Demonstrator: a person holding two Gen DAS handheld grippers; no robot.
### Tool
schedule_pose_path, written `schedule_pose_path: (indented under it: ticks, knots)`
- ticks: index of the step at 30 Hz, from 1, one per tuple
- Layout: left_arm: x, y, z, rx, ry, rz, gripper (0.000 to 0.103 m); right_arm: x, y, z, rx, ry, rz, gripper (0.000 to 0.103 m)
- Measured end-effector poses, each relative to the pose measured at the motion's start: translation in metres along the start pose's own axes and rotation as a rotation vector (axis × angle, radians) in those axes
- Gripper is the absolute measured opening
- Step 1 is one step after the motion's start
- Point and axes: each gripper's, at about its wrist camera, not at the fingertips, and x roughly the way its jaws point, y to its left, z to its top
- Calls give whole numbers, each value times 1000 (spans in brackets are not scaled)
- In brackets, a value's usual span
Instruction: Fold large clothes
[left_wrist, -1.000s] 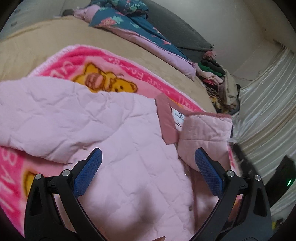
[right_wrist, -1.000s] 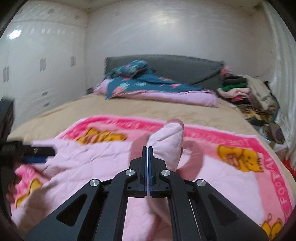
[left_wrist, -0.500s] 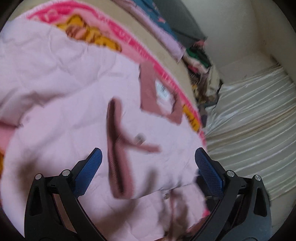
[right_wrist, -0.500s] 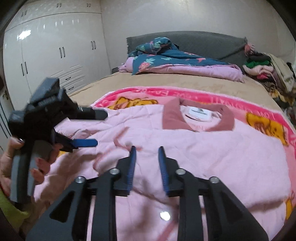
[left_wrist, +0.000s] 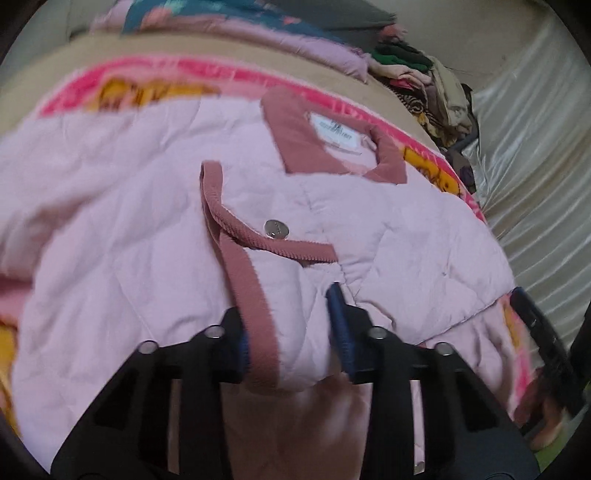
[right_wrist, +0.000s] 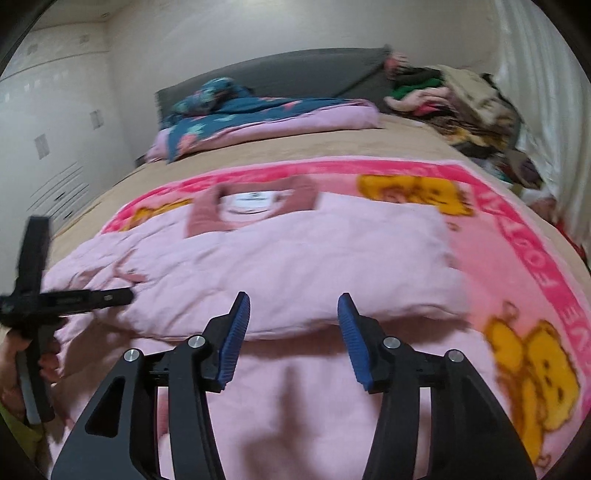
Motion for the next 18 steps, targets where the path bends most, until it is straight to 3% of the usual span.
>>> schedule_pose_path:
  ticks: [2, 5, 8, 10, 14, 18]
  knots:
    - [-14, -5, 7, 27, -64, -4, 7, -3, -13, -1, 32, -5, -25, 50]
    - [-47, -12, 26, 65, -178, -28, 7, -4, -24, 4, 65, -7, -23, 51]
    - [-65, -7, 40, 93, -256, 27, 7, -2, -25, 13, 56, -10, -29, 51]
    - [-62, 8, 44, 76, -252, 57, 7, 3, -24, 20, 46, -5, -44, 56]
    - [-31, 47, 39, 7, -145, 112, 8, 29, -19, 29, 27, 48, -69, 58]
    - [-11, 63, 28, -16, -71, 146, 10, 54, -25, 29, 49, 100, -102, 60]
